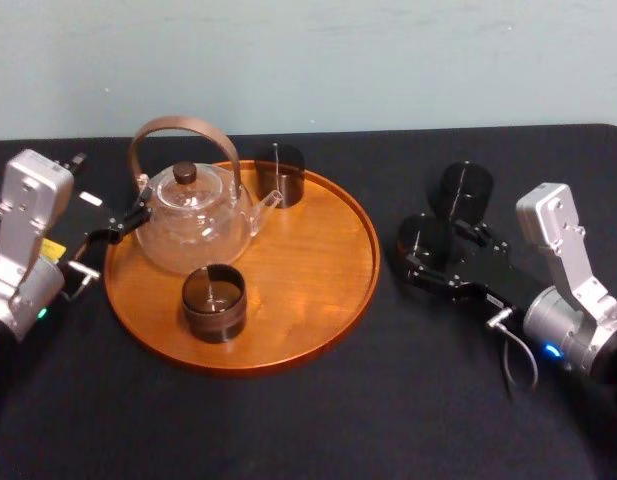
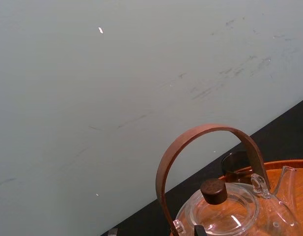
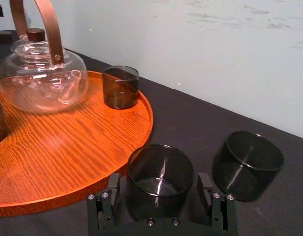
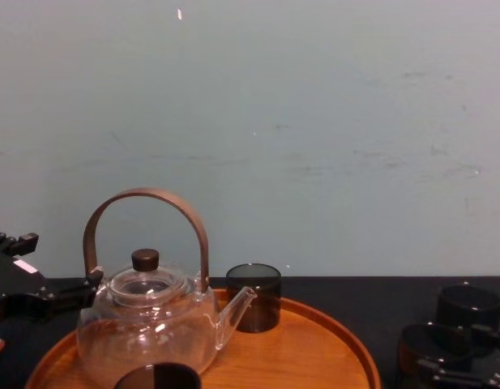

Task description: Pick up the glass from the table and place it on the tray.

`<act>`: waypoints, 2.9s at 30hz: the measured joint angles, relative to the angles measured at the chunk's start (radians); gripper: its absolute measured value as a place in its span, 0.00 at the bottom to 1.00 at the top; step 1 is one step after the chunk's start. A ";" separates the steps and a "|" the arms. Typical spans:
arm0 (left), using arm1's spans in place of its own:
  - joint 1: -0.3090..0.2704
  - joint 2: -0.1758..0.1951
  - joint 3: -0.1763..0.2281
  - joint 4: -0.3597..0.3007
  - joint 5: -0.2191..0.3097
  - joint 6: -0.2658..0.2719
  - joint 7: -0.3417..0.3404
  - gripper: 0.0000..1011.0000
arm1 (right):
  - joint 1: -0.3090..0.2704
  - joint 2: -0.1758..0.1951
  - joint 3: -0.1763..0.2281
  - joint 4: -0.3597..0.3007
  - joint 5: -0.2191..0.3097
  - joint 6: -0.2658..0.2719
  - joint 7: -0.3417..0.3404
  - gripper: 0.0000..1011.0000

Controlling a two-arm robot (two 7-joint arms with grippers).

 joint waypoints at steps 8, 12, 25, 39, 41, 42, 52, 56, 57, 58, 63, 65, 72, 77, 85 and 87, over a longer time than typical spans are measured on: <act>0.000 0.000 0.000 0.000 0.000 0.000 0.000 1.00 | 0.026 -0.026 0.000 0.034 -0.008 -0.004 0.035 0.99; 0.000 0.000 0.000 0.000 0.000 0.000 0.000 1.00 | 0.043 -0.041 0.000 0.062 -0.017 -0.013 0.049 0.99; 0.000 0.000 0.000 0.000 0.000 0.000 0.000 1.00 | 0.053 -0.052 0.000 0.078 -0.027 -0.014 0.049 0.99; 0.000 0.000 0.000 0.000 0.000 0.000 0.000 1.00 | 0.051 -0.050 -0.001 0.074 -0.024 -0.015 0.048 0.88; 0.000 0.000 0.000 0.000 0.000 0.000 0.000 1.00 | 0.051 -0.049 -0.001 0.074 -0.023 -0.015 0.048 0.88; 0.000 0.000 0.000 0.000 0.000 0.000 0.000 1.00 | 0.051 -0.049 -0.001 0.074 -0.023 -0.015 0.048 0.88; 0.000 0.000 0.000 0.000 0.000 0.000 0.000 1.00 | 0.045 -0.051 0.005 0.071 -0.022 -0.015 0.051 0.88; 0.000 0.000 0.000 0.000 0.000 0.000 0.000 1.00 | 0.038 -0.049 0.014 0.054 -0.022 -0.015 0.054 0.88; 0.000 0.000 0.000 0.000 0.000 0.000 0.000 1.00 | 0.036 -0.048 0.016 0.050 -0.021 -0.015 0.055 0.88; 0.000 0.000 0.000 0.000 0.000 0.000 0.000 1.00 | 0.033 -0.046 0.019 0.043 -0.021 -0.015 0.055 0.88; 0.000 0.000 0.000 0.000 0.000 0.000 0.000 1.00 | 0.020 -0.039 0.027 0.010 -0.025 -0.015 0.054 0.88; 0.000 0.000 0.000 0.000 0.000 0.000 0.000 1.00 | 0.015 -0.037 0.029 -0.001 -0.026 -0.015 0.054 0.88; 0.000 0.000 0.000 0.000 0.000 0.000 0.000 1.00 | 0.000 -0.029 0.029 -0.059 -0.030 -0.016 0.063 0.88; 0.000 0.000 0.000 0.000 0.000 0.000 0.000 1.00 | -0.003 -0.030 0.014 -0.091 -0.035 -0.016 0.074 0.88; 0.000 0.000 0.000 0.000 0.000 0.000 0.000 1.00 | 0.007 -0.050 -0.031 -0.124 -0.045 -0.011 0.088 0.88; 0.000 0.000 0.000 0.000 0.000 0.000 0.000 1.00 | 0.009 -0.053 -0.037 -0.127 -0.046 -0.011 0.089 0.88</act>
